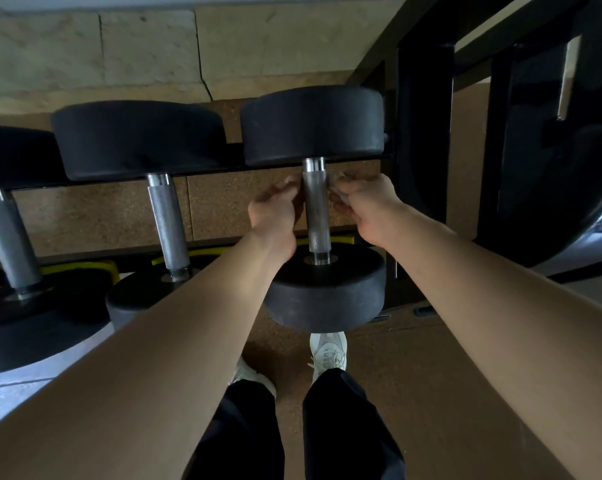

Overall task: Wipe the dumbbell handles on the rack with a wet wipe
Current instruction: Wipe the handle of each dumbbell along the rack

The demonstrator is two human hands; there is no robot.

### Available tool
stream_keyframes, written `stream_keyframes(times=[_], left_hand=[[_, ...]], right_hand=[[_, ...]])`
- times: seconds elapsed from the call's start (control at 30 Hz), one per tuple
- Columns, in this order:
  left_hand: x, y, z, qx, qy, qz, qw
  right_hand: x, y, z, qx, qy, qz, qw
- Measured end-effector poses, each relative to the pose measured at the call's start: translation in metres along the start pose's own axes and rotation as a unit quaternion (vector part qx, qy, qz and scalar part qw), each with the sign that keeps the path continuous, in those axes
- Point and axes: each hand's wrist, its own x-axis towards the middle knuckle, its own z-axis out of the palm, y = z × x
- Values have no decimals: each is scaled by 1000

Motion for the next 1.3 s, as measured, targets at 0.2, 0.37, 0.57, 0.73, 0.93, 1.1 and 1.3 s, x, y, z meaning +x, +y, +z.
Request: stream_keyframes(times=[0.2,0.37,0.57,0.73,0.93,1.1,1.3], left_hand=[[-8,-14,-35,249,-57,125,959],[3,-11,-26,332,-60,106,935],[-2,-5,-60,403,-165,100,894],[-1,-10,-61,435,-151,111,881],[3,-19,-54,544,-166,102,816],[7,-16,-80,630,-193,128,741],[1,-24,-58,593,-155,153,775]], right_hand=[[-6,-2,-3,-161,-28,-36,986],[-12,12,-26,-242,-68,-24,968],[-7,21,-14,-302,-80,-32,949],[-10,24,-25,-359,-121,-32,925],[-17,28,-34,-453,-145,-60,877],[-15,29,-20,-503,-181,-72,842],[-21,19,-39,-535,-215,-103,811]])
